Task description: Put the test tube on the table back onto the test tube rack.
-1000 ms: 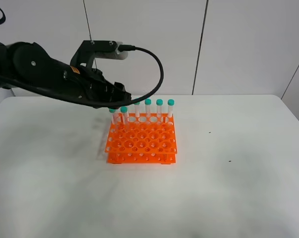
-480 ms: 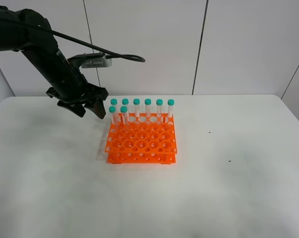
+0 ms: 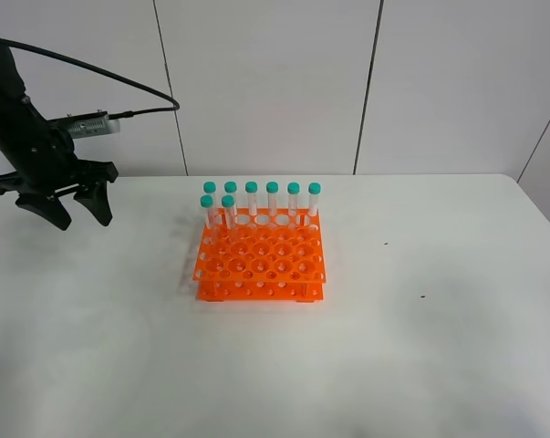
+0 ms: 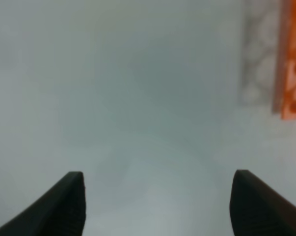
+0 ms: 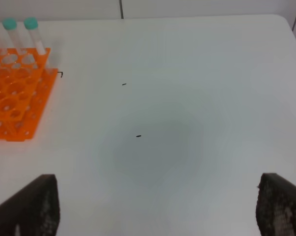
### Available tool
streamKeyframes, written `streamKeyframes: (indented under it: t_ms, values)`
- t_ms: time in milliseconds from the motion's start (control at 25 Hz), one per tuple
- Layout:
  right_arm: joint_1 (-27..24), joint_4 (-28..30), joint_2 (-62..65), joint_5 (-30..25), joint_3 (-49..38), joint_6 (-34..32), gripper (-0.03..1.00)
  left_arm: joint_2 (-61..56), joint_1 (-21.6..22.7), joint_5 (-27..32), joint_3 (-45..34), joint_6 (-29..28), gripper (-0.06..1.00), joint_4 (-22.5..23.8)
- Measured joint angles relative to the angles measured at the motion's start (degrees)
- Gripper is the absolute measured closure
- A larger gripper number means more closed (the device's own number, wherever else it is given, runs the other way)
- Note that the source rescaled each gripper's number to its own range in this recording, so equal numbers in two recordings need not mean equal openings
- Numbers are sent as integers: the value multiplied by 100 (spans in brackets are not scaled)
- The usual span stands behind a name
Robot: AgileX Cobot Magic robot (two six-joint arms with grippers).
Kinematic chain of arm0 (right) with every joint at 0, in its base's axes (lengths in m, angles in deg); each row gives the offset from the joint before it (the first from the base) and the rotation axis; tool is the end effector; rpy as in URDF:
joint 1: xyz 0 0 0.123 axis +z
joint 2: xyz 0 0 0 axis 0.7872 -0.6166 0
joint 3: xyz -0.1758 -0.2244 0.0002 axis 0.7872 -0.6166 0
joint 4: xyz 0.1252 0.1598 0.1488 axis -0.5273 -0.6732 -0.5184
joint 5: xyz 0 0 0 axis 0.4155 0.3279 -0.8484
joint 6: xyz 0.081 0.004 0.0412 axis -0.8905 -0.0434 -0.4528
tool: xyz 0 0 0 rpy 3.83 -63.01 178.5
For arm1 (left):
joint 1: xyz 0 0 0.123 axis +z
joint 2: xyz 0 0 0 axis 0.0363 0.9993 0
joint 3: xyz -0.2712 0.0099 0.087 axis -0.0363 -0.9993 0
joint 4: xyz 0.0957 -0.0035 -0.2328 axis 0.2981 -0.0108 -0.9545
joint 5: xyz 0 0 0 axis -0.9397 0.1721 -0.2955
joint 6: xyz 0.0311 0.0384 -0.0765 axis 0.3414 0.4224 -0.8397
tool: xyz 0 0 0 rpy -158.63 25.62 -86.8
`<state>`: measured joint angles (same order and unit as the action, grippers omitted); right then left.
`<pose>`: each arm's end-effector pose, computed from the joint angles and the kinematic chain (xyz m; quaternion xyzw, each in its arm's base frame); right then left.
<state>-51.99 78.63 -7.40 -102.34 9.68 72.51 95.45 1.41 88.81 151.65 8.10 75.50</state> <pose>-0.0041 0.0057 0.2769 -0.0179 0.8474 0.0254 0.5301 0.3761 -0.0137 0.2460 0.0177 0.9940 -0.0506 0.0951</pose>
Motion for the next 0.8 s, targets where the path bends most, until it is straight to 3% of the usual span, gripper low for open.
streamKeyframes:
  t_ms: [160, 400, 800]
  values:
    - [0, 0, 0, 0, 0, 0, 3, 0, 43, 442, 10, -46, 4, -1]
    - [0, 0, 0, 5, 0, 0, 3, -372, 43, 442, -239, -71, 5, 133]
    - [0, 0, 0, 5, 0, 0, 3, -2979, 43, 442, -2393, -95, 5, 278]
